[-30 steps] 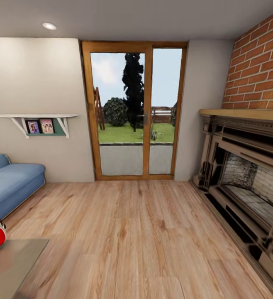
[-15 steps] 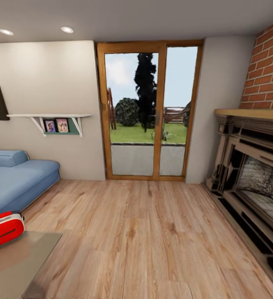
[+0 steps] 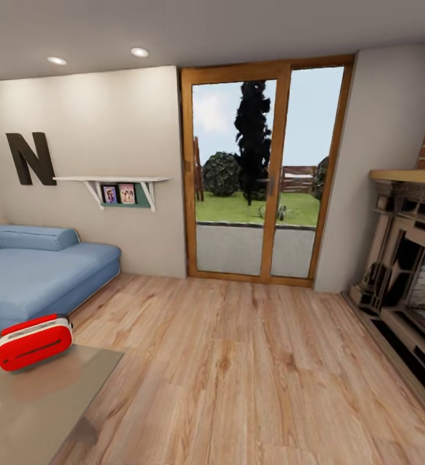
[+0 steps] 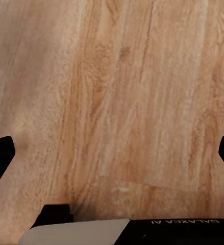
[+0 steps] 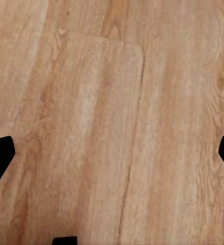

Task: Turn on the radio receiver that's on the table in the living room.

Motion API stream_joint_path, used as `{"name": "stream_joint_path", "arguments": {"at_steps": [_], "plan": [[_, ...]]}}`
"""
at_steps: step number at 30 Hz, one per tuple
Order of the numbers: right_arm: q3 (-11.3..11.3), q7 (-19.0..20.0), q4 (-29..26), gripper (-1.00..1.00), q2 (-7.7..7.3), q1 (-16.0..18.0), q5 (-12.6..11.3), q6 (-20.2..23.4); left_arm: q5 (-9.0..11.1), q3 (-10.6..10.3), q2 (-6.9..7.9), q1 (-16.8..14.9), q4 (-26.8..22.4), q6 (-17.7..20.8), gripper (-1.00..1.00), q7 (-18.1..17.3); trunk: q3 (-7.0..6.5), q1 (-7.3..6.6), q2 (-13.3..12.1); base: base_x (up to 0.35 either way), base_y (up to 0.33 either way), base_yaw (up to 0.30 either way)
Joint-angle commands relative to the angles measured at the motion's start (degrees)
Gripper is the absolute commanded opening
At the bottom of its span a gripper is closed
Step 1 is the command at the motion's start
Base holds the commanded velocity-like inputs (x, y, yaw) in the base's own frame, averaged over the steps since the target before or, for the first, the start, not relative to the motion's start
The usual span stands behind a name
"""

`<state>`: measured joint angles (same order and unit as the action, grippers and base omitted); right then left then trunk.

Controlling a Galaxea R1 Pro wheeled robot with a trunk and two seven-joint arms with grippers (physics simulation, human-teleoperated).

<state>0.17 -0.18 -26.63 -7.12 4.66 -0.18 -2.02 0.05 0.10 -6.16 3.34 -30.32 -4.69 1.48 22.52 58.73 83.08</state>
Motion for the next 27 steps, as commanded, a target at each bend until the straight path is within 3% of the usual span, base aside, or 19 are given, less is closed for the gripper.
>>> {"name": "stream_joint_path", "arguments": {"at_steps": [1,8,15,27], "plan": [[0.00,0.00,0.00,1.00,0.00,0.00,0.00,0.00,0.01,0.03,0.03,0.00,0.00,-0.02,1.00,0.04,0.00,0.00,0.00,0.000,0.000,0.252],[0.00,0.00,0.00,1.00,0.00,0.00,0.00,0.00,-0.14,0.20,0.15,0.00,0.00,-0.06,1.00,0.83,0.00,0.00,0.00,0.130,0.000,0.252],[0.00,0.00,0.00,1.00,0.02,0.00,0.00,0.00,-0.17,0.17,0.13,0.00,0.00,-0.06,1.00,3.09,0.00,0.00,0.00,0.310,0.000,0.252],[0.02,0.00,0.01,1.00,0.02,0.00,0.00,0.00,0.03,0.25,0.19,0.00,-0.08,-0.08,1.00,3.42,0.00,0.00,0.00,0.325,-0.008,0.252]]}}
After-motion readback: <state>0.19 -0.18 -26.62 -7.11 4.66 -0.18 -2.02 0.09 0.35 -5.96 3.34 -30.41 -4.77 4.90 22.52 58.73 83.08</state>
